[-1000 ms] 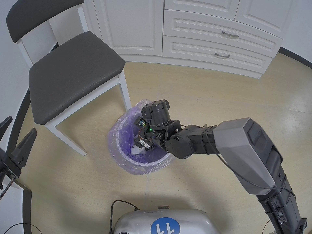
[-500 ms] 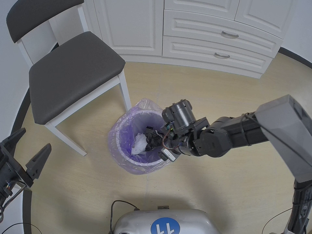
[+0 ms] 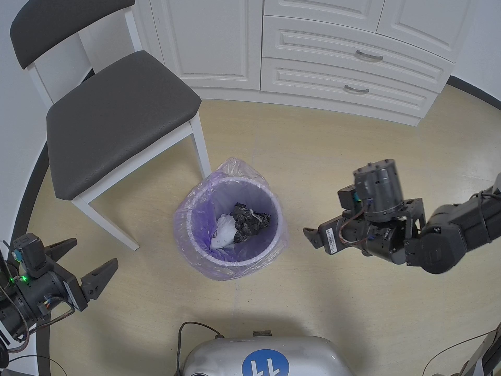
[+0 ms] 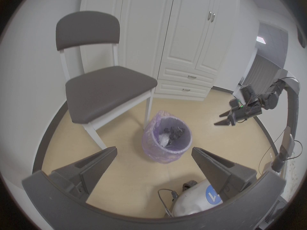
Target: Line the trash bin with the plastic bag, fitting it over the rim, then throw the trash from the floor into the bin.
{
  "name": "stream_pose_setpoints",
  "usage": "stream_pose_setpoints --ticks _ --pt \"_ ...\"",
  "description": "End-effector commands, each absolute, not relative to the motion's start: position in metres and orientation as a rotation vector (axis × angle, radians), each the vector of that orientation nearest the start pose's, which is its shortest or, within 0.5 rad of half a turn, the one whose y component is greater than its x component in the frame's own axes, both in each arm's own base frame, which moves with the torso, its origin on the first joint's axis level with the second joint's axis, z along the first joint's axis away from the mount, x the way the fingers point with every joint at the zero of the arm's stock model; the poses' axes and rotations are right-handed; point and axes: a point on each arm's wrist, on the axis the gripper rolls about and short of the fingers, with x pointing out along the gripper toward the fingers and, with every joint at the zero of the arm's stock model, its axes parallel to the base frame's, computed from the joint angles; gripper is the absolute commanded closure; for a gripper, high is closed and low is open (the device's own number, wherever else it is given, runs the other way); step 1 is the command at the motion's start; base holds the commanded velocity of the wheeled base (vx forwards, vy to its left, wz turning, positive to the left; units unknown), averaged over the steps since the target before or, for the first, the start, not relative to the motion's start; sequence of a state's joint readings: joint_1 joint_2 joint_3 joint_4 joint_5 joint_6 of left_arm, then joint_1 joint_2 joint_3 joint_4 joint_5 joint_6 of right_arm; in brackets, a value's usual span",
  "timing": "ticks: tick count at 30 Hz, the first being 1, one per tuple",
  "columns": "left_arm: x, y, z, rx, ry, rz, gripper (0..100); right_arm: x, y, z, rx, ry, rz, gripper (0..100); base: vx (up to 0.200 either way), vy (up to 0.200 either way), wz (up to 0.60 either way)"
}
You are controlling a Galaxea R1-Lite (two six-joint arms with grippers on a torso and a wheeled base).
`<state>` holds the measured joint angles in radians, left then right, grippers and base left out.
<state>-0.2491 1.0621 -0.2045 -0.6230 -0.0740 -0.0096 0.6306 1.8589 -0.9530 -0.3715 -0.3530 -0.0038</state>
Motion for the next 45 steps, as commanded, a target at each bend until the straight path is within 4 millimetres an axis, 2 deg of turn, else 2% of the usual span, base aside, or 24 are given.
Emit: stream_pose_setpoints --ticks 1,2,3,4,5,6,11,19,22,30,37,45 --pt "0.152 -0.042 0.123 -0.043 0.476 -0.308 0 0.241 0.14 0.142 -0.111 0.277 0.193 0 0.0 0.0 0.0" --pt "0.16 -0.045 0.118 -0.072 0.518 -0.296 0 0.232 0.132 0.138 -0.077 0.207 0.193 0 0.0 0.0 0.0" --pt "0.16 -0.045 0.118 -0.072 0.518 -0.296 0 0.232 0.132 0.138 -0.077 0.207 0.193 0 0.0 0.0 0.0" --pt "0.175 -0.048 0.117 -0.079 0.537 -0.291 0 0.227 0.125 0.14 -0.045 0.135 0.181 0 0.0 0.0 0.0" --pt "0.175 -0.048 0.117 -0.079 0.537 -0.291 0 0.227 0.125 0.14 -0.045 0.135 0.181 0 0.0 0.0 0.0" --pt "0.194 -0.053 0.116 -0.075 0.553 -0.274 0 0.226 0.116 0.145 -0.028 0.096 0.16 0 0.0 0.0 0.0" --pt "0.23 -0.067 0.109 -0.069 0.591 -0.232 0 0.218 0.099 0.167 -0.054 0.064 0.154 0 0.0 0.0 0.0" --pt "0.291 -0.081 0.087 -0.095 0.615 -0.095 0 0.184 0.083 0.199 -0.05 0.062 0.22 0 0.0 0.0 0.0" --pt "0.298 -0.082 0.084 -0.096 0.619 -0.089 0 0.18 0.081 0.202 -0.051 0.064 0.223 0 0.0 0.0 0.0" --pt "0.334 -0.087 0.066 -0.14 0.628 -0.056 0 0.179 0.081 0.201 -0.05 0.062 0.223 0 0.0 0.0 0.0" --pt "0.349 -0.087 0.066 -0.149 0.61 -0.049 0 0.179 0.081 0.2 -0.052 0.068 0.246 0 0.0 0.0 0.0" --pt "0.373 -0.083 0.053 -0.158 0.606 -0.024 0 0.18 0.077 0.199 -0.051 0.071 0.242 0 0.0 0.0 0.0"
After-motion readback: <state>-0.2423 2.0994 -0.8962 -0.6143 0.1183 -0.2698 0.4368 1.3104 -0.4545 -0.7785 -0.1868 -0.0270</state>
